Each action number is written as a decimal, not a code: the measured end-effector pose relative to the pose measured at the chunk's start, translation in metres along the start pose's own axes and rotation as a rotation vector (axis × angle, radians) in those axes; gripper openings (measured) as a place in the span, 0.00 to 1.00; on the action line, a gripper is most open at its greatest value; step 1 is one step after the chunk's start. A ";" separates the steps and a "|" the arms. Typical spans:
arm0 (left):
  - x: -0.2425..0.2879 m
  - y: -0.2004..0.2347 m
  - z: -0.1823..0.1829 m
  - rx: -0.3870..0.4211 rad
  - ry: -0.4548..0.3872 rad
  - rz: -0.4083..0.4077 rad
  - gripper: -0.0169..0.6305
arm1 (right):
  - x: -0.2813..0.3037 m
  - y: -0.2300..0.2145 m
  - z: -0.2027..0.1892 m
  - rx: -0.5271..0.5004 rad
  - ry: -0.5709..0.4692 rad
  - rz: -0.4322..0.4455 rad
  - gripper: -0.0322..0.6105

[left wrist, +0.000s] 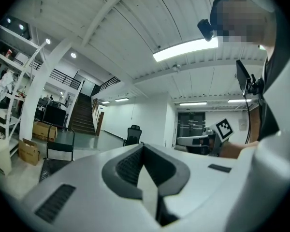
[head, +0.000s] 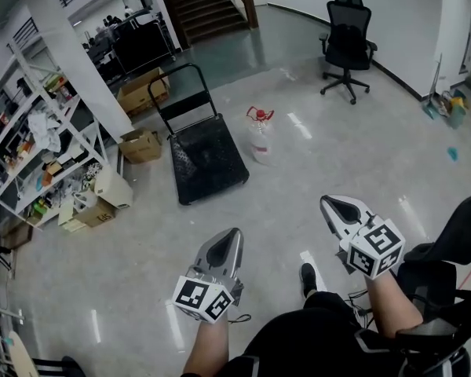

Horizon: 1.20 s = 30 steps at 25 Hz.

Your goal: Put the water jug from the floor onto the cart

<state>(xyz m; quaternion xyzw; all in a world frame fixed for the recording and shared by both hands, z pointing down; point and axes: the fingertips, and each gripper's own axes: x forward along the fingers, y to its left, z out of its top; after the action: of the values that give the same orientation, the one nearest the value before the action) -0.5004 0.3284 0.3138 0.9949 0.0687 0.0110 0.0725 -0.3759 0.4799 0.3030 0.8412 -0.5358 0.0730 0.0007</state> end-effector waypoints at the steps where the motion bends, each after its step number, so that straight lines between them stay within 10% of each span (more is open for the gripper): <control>1: 0.011 0.006 0.002 0.003 0.002 0.005 0.02 | 0.009 -0.009 0.001 0.001 -0.001 0.007 0.05; 19: 0.241 0.084 0.033 0.115 0.049 0.088 0.02 | 0.152 -0.225 0.034 0.017 -0.023 0.038 0.05; 30: 0.328 0.175 0.031 0.102 0.063 0.018 0.02 | 0.262 -0.281 0.034 0.054 -0.015 -0.015 0.05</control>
<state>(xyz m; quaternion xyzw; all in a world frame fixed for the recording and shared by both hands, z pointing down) -0.1508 0.1977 0.3131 0.9971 0.0626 0.0394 0.0196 -0.0101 0.3608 0.3237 0.8453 -0.5274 0.0812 -0.0255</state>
